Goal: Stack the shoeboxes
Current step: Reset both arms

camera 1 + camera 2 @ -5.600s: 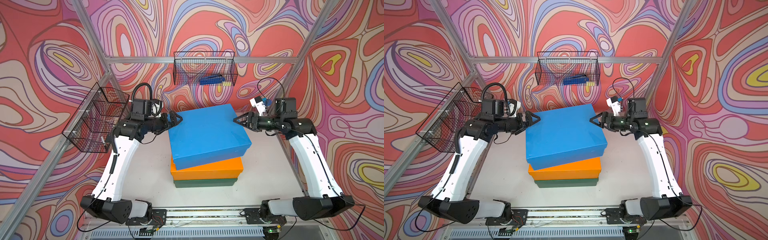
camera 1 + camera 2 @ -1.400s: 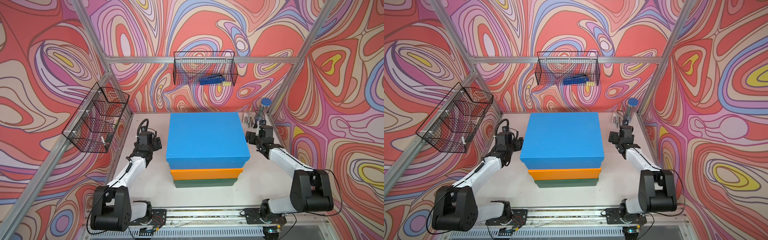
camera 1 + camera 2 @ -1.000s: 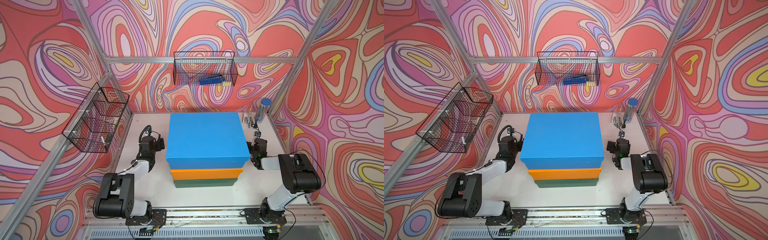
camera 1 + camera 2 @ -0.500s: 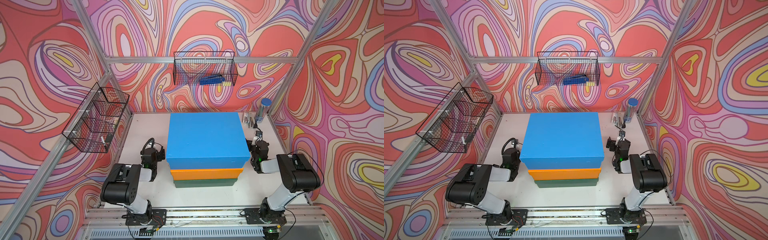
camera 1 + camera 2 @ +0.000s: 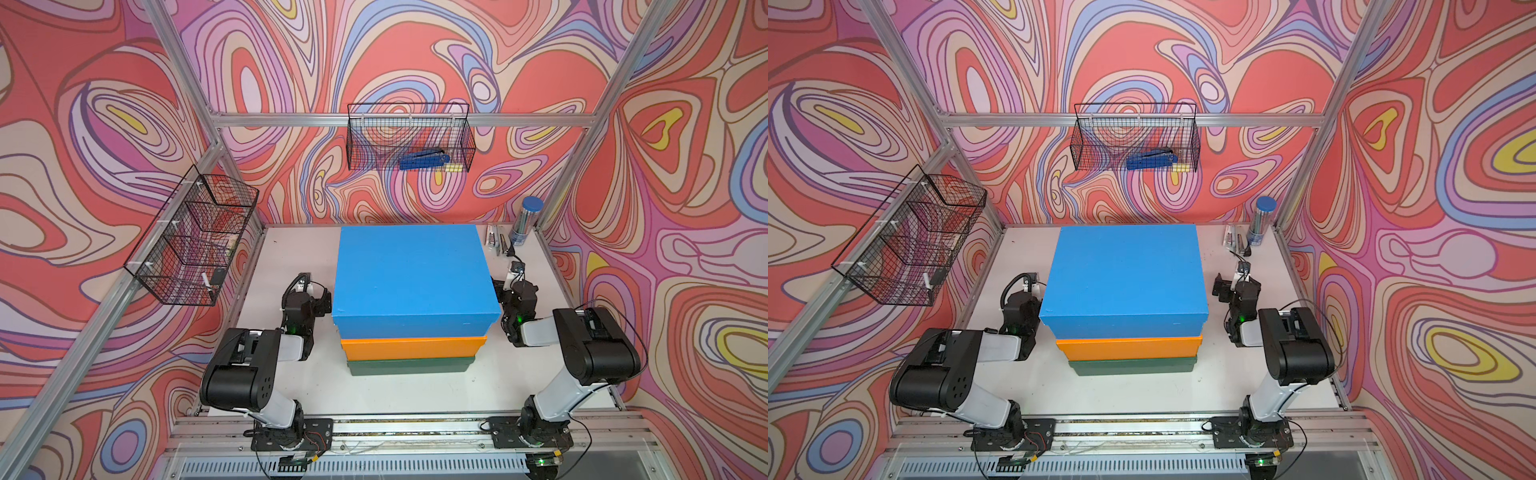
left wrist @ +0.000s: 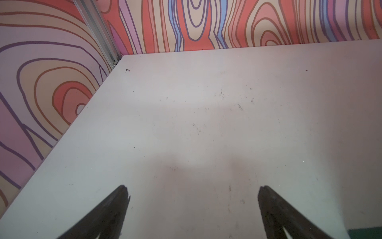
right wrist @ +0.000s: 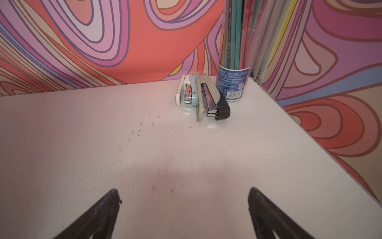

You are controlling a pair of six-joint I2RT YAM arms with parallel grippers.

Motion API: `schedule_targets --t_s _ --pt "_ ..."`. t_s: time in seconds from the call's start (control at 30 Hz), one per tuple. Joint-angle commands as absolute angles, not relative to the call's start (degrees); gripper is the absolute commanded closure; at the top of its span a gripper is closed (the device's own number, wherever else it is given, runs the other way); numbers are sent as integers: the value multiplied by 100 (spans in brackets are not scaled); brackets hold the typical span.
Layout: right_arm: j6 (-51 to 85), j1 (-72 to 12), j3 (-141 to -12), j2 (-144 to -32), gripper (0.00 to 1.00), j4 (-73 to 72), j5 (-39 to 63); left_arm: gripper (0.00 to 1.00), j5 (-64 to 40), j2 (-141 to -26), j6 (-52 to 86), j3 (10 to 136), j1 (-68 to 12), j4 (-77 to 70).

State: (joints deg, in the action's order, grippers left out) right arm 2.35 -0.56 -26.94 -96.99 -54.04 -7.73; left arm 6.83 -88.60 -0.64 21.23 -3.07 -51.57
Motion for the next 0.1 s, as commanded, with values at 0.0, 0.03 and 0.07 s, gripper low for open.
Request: schedule_targets --t_s 0.0,0.03,0.07 --pt "181 -88 -2672 -9782 2 -5497 -830 0 438 -8839 -53 2181 -246 -5071" --pt "188 -88 -2664 -9774 2 -5510 -830 0 448 -8818 -61 2148 -246 -5106" --pt "182 -88 -2648 -9765 2 -5526 -829 0 472 -8823 -54 2106 -246 -5196"
